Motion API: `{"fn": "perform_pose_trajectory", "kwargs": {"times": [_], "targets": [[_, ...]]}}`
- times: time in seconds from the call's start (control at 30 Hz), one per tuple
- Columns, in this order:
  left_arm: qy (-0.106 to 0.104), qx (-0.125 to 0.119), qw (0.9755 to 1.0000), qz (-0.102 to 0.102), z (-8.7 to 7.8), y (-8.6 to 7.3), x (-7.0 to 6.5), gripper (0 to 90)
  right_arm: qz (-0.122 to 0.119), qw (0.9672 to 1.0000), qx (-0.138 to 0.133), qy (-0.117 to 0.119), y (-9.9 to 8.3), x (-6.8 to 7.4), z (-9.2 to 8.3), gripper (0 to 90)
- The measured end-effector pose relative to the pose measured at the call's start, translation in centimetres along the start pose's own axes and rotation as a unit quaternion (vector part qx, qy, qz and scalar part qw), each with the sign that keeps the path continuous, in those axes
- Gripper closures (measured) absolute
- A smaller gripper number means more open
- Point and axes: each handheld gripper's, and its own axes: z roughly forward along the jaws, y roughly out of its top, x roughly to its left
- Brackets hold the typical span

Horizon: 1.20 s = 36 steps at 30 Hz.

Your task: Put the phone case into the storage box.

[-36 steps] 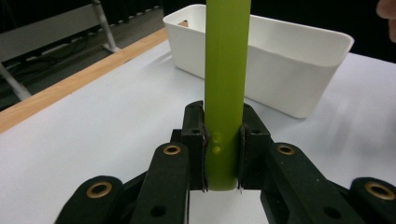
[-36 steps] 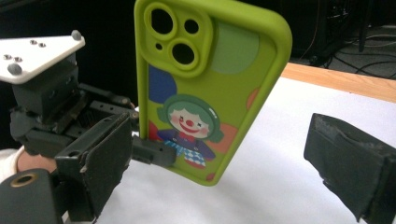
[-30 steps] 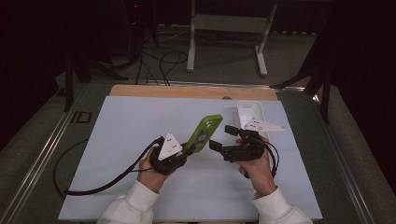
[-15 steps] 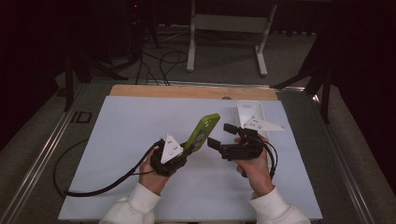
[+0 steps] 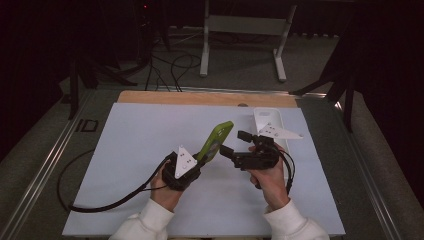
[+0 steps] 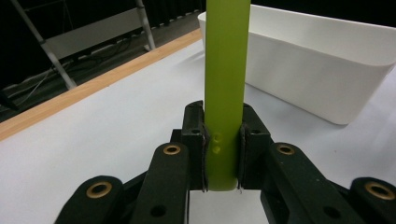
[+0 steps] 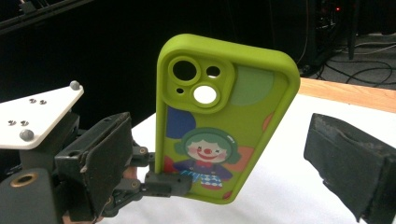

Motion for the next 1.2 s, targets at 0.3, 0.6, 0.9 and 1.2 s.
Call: {"fn": "perform_pose_trajectory", "kwargs": {"times": [0.3,0.6,0.9,1.2], "targets": [[0.001,0.002,1.0000,-0.001,0.2,-0.2,-0.3,77.3,0.006,1.0000,-0.005,-0.004,0.1,0.2,0.3,7.9],[0.000,0.005,0.9999,0.009,0.2,-0.4,-0.7,77.2,0.018,0.9997,-0.009,-0.012,0.3,0.1,0.9,7.9],[0.000,-0.006,1.0000,0.008,0.1,-0.7,-1.4,77.2,0.052,0.9984,-0.018,-0.009,0.1,-0.2,1.5,7.9],[-0.015,0.004,0.9998,0.011,0.5,-1.2,-2.0,76.9,0.059,0.9980,-0.011,-0.017,0.1,0.2,1.8,14.3]]}}
